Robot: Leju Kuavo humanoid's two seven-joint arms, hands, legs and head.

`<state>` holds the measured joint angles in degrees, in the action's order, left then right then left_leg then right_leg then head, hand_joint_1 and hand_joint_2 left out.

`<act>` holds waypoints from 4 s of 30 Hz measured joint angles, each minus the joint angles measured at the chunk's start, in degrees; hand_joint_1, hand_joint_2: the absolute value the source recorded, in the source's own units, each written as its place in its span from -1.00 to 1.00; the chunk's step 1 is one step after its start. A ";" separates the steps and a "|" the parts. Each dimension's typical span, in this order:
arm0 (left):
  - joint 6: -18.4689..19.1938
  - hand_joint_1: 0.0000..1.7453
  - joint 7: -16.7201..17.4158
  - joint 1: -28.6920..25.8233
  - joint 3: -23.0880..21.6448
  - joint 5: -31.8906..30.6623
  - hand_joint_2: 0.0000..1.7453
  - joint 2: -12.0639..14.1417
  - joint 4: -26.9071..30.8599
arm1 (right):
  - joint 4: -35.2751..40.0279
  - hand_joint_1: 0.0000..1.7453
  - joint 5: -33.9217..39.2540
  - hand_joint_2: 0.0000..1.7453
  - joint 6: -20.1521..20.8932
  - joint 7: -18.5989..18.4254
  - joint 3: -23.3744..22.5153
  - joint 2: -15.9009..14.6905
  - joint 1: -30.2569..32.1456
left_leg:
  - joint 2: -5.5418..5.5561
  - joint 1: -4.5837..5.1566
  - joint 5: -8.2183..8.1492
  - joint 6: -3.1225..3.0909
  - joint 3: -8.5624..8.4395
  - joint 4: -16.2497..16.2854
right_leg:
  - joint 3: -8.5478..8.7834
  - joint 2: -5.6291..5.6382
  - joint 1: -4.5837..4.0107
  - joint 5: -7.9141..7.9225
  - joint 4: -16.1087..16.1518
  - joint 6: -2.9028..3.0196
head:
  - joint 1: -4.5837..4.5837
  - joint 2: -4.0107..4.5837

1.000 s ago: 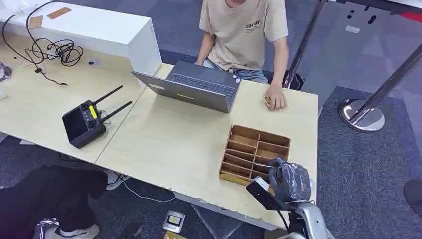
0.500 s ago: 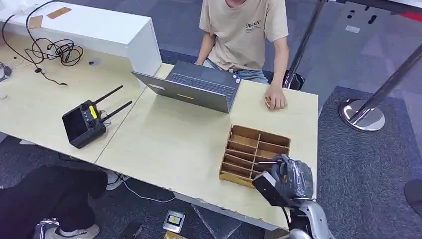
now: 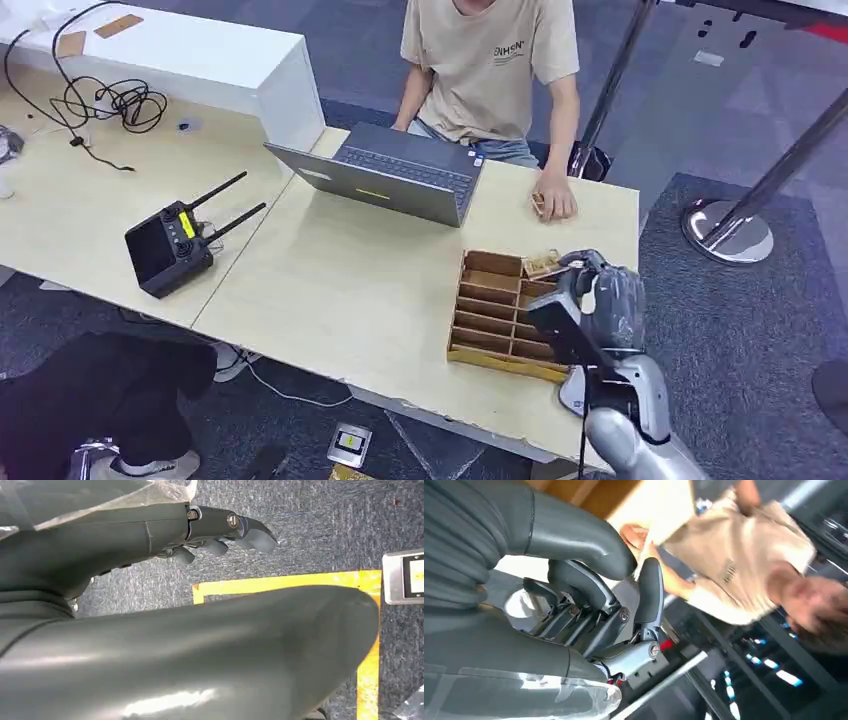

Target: Pass the card to the sensor for recognition and then transmit it.

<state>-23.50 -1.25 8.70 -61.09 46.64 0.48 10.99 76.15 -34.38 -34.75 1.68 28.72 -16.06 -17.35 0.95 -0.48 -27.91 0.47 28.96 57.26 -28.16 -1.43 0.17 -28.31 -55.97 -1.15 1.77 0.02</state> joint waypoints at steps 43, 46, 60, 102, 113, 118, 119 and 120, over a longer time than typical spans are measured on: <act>3.78 -1.00 2.10 3.22 -5.57 -5.46 -1.00 -0.39 0.00 | -27.54 1.00 -5.16 1.00 8.06 3.47 1.73 3.52 -37.78 | 0.07 0.00 0.03 0.05 0.06 0.02 | -0.05 -0.02 0.00 0.02 -0.06 0.01 | 0.00 0.00; 3.87 -1.00 2.18 3.37 -6.25 -5.60 -1.00 -0.39 0.00 | -30.53 1.00 -4.88 1.00 8.04 3.67 2.16 3.52 -38.33 | 0.07 0.00 0.03 0.04 0.06 0.02 | -0.06 -0.02 0.00 0.02 -0.06 0.01 | 0.00 0.00; 3.78 -1.00 2.75 3.61 -8.09 -6.51 -1.00 -0.35 -0.02 | -36.22 -1.00 -4.70 1.00 6.99 3.98 3.96 3.63 -38.56 | 0.06 0.00 0.03 0.05 0.10 0.02 | -0.10 -0.03 0.00 0.01 -0.06 0.00 | 0.00 0.00; 1.29 -1.00 -0.39 0.22 -7.71 -1.97 -1.00 0.94 -0.09 | 7.96 -1.00 20.63 -1.00 -4.70 13.94 -29.15 -4.24 0.60 | 0.08 0.01 0.02 0.04 0.09 0.02 | -0.09 -0.06 0.01 0.00 -0.04 0.00 | 0.00 0.00; 0.50 -1.00 -1.22 -0.86 -6.51 -0.15 -1.00 0.90 -0.07 | 1.31 -1.00 21.72 -1.00 -4.81 23.38 -42.97 -0.31 7.14 | 0.07 0.01 0.02 0.04 0.08 0.02 | -0.11 -0.05 0.01 -0.01 -0.04 0.01 | 0.00 0.00; 0.26 -1.00 -1.29 -0.88 -5.99 0.79 -1.00 0.87 -0.07 | -2.43 -1.00 20.41 -1.00 -4.81 22.82 -47.24 1.05 7.83 | 0.03 0.01 0.02 0.04 0.07 0.01 | -0.14 -0.03 0.01 -0.02 -0.04 0.02 | 0.00 0.00; 0.20 -1.00 -1.25 -0.91 -5.83 1.09 -1.00 0.87 -0.07 | -3.88 -1.00 20.74 -1.00 -4.83 23.08 -48.40 1.51 7.83 | 0.01 0.00 0.02 0.04 0.06 0.01 | -0.14 -0.04 0.00 -0.02 -0.04 0.02 | 0.02 0.00; 0.15 -1.00 -1.14 -0.96 -5.49 1.44 -1.00 0.87 -0.07 | -6.42 -1.00 21.76 -1.00 -4.83 24.23 -49.88 2.00 7.88 | 0.03 0.00 0.02 0.04 0.08 0.01 | -0.15 -0.06 0.00 -0.02 -0.03 0.02 | -0.02 0.00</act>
<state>-23.34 -2.38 7.74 -66.58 48.08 1.35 10.93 69.73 -12.62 -39.58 25.92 -21.16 -14.06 -9.47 0.98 -0.48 -27.89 0.51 29.04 57.28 -28.31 -1.49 0.16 -28.33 -56.01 -1.14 1.75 0.02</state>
